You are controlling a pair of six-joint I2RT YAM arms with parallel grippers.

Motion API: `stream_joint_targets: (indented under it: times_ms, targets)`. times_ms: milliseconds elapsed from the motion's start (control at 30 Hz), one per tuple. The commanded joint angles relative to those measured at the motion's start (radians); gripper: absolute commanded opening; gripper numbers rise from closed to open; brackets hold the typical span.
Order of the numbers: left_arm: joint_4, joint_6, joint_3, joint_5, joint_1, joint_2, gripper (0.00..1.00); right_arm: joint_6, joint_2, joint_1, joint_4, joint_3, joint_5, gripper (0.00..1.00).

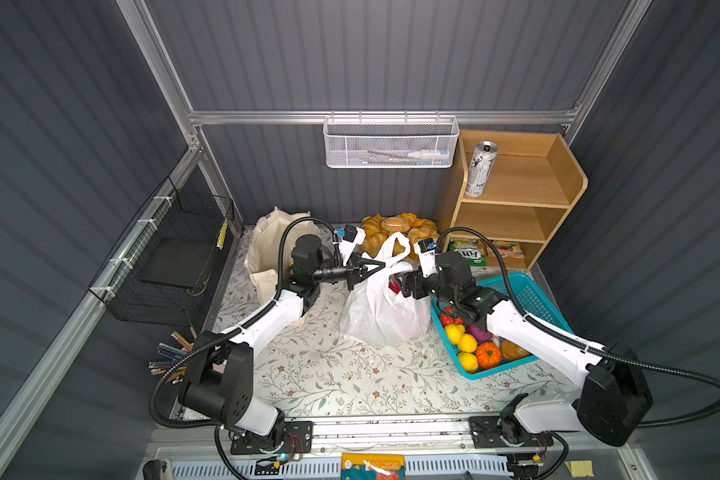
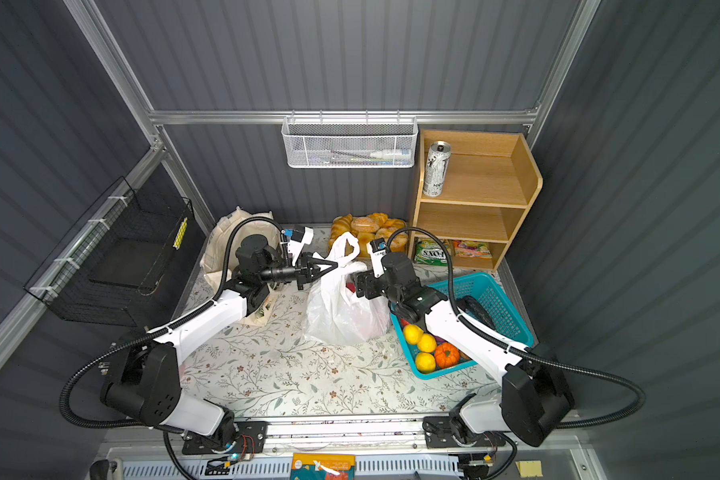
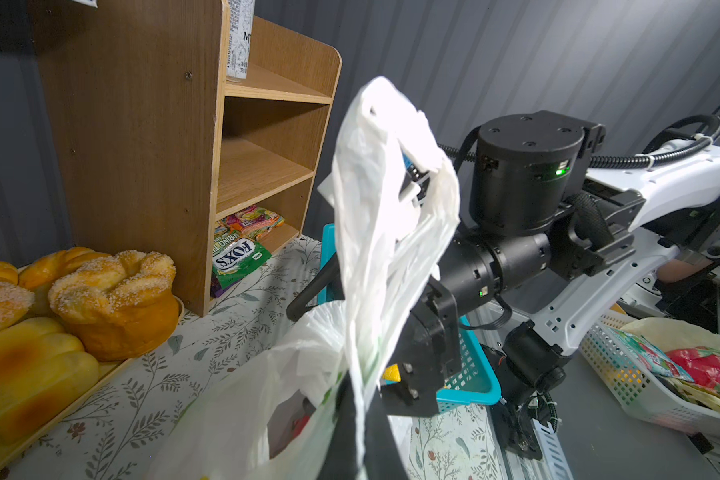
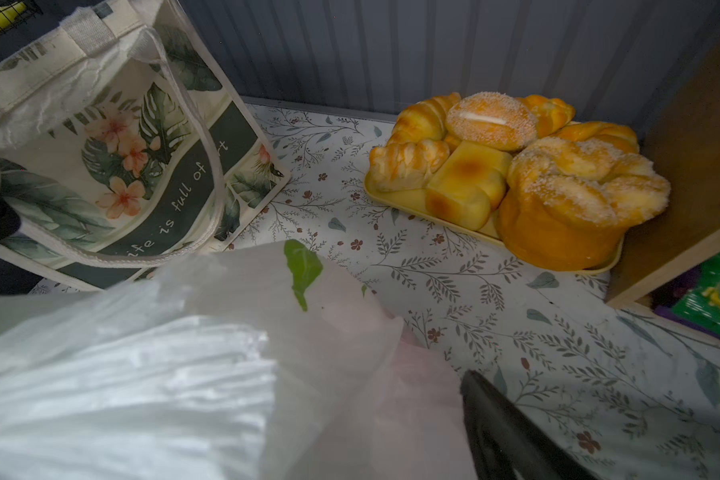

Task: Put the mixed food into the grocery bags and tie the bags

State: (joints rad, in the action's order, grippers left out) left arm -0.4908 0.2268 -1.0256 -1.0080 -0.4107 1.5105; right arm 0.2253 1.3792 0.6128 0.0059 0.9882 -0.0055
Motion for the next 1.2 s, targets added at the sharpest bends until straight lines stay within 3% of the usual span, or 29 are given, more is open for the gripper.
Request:
stream_joint_targets:
  times_ms: [0,233,300,333,367,500,533,933,1167]
  targets:
    - [0.012,-0.016,-0.025,-0.032,0.003,0.007,0.0,0.006,0.013,-0.004,0.079,0.051,-0.032,0.89]
    - [0.018,-0.012,-0.034,-0.043,0.003,0.014,0.0,0.029,0.102,-0.004,0.122,0.137,-0.083,0.89]
    - [0.015,-0.009,-0.035,-0.046,0.003,0.019,0.0,0.04,0.134,-0.005,0.171,0.14,-0.091,0.86]
    - [0.015,-0.007,-0.034,-0.046,0.003,0.02,0.0,0.045,0.144,-0.007,0.197,0.137,-0.102,0.8]
    - [0.014,-0.004,-0.034,-0.047,0.003,0.023,0.0,0.053,0.152,-0.008,0.221,0.132,-0.116,0.67]
    - [-0.011,0.02,-0.018,-0.048,0.004,0.021,0.0,0.079,0.136,-0.017,0.257,0.096,-0.109,0.05]
    - [-0.01,0.019,-0.015,-0.044,0.005,0.016,0.0,0.084,0.117,-0.018,0.266,0.077,-0.095,0.0]
    - [-0.061,0.037,0.0,0.058,0.017,-0.009,0.0,0.206,-0.249,0.013,0.146,-0.166,0.156,0.0]
    - [-0.124,0.052,0.014,0.066,0.018,0.022,0.0,0.18,-0.207,0.03,0.144,-0.186,0.172,0.01]
